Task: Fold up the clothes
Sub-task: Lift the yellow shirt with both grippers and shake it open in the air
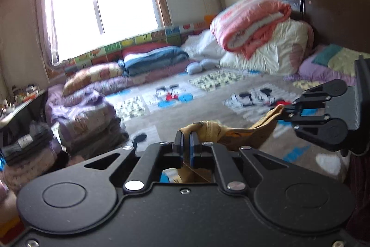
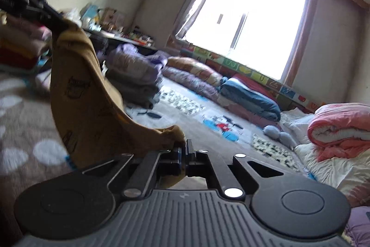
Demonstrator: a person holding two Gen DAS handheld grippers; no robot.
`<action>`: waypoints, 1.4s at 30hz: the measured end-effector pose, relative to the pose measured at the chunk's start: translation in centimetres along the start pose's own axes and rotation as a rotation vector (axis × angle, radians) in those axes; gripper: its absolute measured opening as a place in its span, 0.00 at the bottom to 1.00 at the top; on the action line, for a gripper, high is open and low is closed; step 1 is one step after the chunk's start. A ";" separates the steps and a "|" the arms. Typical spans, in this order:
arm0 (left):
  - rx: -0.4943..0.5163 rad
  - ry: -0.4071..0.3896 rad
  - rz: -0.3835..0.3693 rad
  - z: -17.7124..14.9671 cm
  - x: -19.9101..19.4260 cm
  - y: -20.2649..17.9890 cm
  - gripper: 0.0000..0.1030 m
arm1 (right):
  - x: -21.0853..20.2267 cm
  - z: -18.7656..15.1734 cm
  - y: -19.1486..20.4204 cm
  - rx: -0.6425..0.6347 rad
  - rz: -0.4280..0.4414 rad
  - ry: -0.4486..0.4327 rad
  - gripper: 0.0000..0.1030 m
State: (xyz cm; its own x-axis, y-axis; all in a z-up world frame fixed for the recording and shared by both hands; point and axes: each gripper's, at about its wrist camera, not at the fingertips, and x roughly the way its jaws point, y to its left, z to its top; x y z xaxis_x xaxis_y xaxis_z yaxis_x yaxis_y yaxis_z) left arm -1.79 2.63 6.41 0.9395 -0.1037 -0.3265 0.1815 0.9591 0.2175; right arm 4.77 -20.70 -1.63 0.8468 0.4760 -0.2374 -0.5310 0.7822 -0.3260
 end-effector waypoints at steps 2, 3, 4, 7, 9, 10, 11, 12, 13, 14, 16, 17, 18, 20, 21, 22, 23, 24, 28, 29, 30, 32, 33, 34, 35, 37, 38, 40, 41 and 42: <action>0.002 -0.030 0.001 1.0 -0.2 0.1 0.03 | -0.9 1.3 -1.1 0.019 -0.016 -0.026 0.04; 0.003 -0.046 0.001 1.5 -0.3 0.2 0.03 | -1.3 1.9 -1.6 0.023 -0.026 -0.040 0.04; 0.004 -0.061 0.002 2.0 -0.4 0.3 0.03 | -1.8 2.5 -2.1 0.027 -0.035 -0.054 0.04; -0.001 -0.098 -0.006 3.1 -1.0 0.4 0.03 | -3.4 4.3 -3.4 0.031 -0.058 -0.093 0.04; -0.006 -0.123 -0.015 3.8 -1.6 0.5 0.03 | -4.4 5.4 -4.0 0.028 -0.071 -0.115 0.04; -0.009 -0.134 -0.020 4.1 -2.0 0.5 0.03 | -5.0 5.9 -4.3 0.026 -0.078 -0.126 0.04; -0.013 -0.144 -0.026 4.4 -2.4 0.5 0.03 | -5.5 6.2 -4.6 0.026 -0.083 -0.138 0.04; -0.015 -0.153 -0.030 4.7 -2.9 0.4 0.03 | -6.2 6.6 -4.9 0.027 -0.086 -0.148 0.04; -0.016 -0.163 -0.035 4.9 -3.4 0.4 0.03 | -6.8 7.0 -5.2 0.030 -0.088 -0.159 0.04; -0.018 -0.173 -0.044 5.1 -4.0 0.3 0.03 | -7.5 7.3 -5.6 0.035 -0.090 -0.169 0.04; -0.019 -0.190 -0.063 5.4 -5.1 0.0 0.03 | -9.0 7.9 -6.3 0.057 -0.086 -0.190 0.04; -0.018 -0.198 -0.072 5.5 -5.7 -0.2 0.03 | -9.7 8.2 -6.6 0.066 -0.085 -0.200 0.04; -0.017 -0.205 -0.081 5.6 -6.3 -0.4 0.03 | -10.5 8.4 -6.9 0.071 -0.086 -0.208 0.04; -0.022 -0.210 -0.105 5.6 -7.2 -0.6 0.03 | -11.9 8.8 -7.5 0.083 -0.085 -0.220 0.04; -0.022 -0.210 -0.115 5.5 -7.5 -0.7 0.03 | -12.6 8.9 -7.7 0.088 -0.083 -0.223 0.04; -0.022 -0.211 -0.124 5.4 -7.9 -0.9 0.03 | -13.2 9.0 -7.8 0.090 -0.082 -0.223 0.04; -0.025 -0.207 -0.134 5.3 -8.0 -0.9 0.03 | -13.8 9.1 -7.9 0.091 -0.080 -0.222 0.04; -0.029 -0.202 -0.143 5.1 -8.0 -0.9 0.03 | -14.3 9.0 -7.9 0.090 -0.076 -0.219 0.04; -0.036 -0.163 -0.165 4.2 -6.7 -1.1 0.03 | -14.8 8.4 -8.0 0.091 -0.055 -0.175 0.04; -0.039 -0.142 -0.168 3.8 -5.9 -1.0 0.03 | -14.6 8.1 -8.0 0.090 -0.051 -0.160 0.04; -0.044 -0.119 -0.172 3.4 -4.8 -1.1 0.03 | -14.1 7.7 -8.0 0.092 -0.046 -0.141 0.04; -0.049 -0.070 -0.173 2.4 -2.3 -1.2 0.03 | -12.2 6.5 -8.0 0.108 -0.034 -0.091 0.04; -0.048 -0.044 -0.170 1.9 -0.8 -1.2 0.03 | -11.0 5.7 -8.1 0.119 -0.028 -0.065 0.04; -0.046 -0.018 -0.166 1.4 0.7 -1.3 0.03 | -9.8 5.0 -8.3 0.131 -0.022 -0.040 0.04; -0.050 0.007 -0.164 1.0 2.3 -1.2 0.03 | -8.6 4.3 -8.5 0.142 -0.017 -0.014 0.04; -0.055 0.057 -0.156 0.1 5.6 -0.7 0.03 | -5.6 2.9 -8.8 0.164 -0.004 0.034 0.04; -0.057 0.082 -0.151 -0.3 7.2 -0.5 0.03 | -4.0 2.2 -9.0 0.172 0.002 0.057 0.04; -0.053 0.119 -0.148 -0.8 10.2 0.0 0.03 | -1.0 1.2 -9.3 0.173 0.011 0.100 0.04; -0.046 0.134 -0.143 -0.9 11.6 0.1 0.03 | 0.6 0.7 -9.6 0.173 0.017 0.121 0.04; -0.045 0.148 -0.142 -1.0 12.9 0.4 0.03 | 2.0 0.2 -9.9 0.175 0.023 0.141 0.04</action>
